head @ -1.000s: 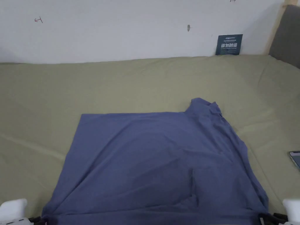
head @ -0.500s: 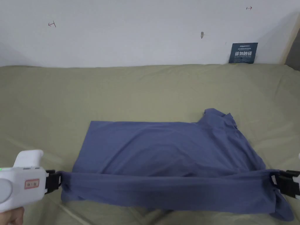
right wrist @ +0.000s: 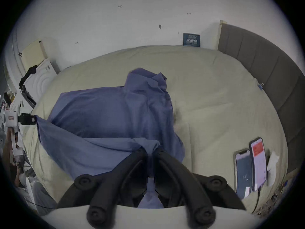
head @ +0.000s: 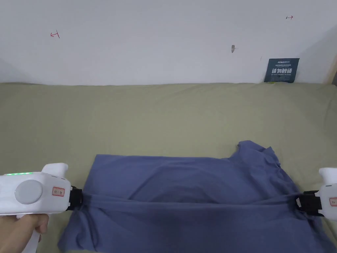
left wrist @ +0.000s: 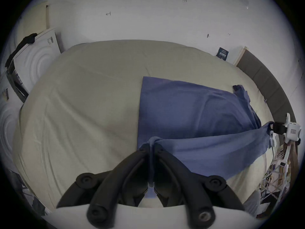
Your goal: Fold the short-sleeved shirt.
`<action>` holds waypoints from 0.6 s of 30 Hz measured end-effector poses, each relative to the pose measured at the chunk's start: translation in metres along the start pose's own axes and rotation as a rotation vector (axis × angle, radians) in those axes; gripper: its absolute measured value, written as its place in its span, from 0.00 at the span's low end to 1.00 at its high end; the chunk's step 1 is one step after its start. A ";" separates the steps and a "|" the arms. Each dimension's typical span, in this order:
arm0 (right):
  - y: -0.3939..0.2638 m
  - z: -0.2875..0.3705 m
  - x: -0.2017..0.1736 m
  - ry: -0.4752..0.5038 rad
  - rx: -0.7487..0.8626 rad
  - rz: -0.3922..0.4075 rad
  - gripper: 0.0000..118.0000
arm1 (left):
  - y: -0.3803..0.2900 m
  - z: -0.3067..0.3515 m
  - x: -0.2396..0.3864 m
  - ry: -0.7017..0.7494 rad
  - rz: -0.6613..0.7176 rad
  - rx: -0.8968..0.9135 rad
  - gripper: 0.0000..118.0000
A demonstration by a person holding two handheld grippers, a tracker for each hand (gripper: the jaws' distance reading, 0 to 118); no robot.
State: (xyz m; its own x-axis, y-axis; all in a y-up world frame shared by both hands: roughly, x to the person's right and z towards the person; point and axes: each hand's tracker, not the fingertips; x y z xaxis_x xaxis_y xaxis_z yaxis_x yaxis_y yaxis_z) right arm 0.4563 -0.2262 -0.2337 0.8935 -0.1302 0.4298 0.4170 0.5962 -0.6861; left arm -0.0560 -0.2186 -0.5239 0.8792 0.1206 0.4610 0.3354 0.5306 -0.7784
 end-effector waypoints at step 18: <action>-0.123 0.078 -0.001 -0.036 0.095 -0.067 0.20 | -0.088 0.061 -0.008 0.010 0.038 0.074 0.27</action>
State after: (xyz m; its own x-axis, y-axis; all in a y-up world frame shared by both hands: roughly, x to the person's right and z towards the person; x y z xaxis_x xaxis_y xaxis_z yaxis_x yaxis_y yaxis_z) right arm 0.3909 -0.2380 -0.1040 0.8568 -0.1450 0.4948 0.4564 0.6598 -0.5970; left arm -0.1126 -0.2151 -0.4333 0.8941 0.1338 0.4275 0.2763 0.5865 -0.7614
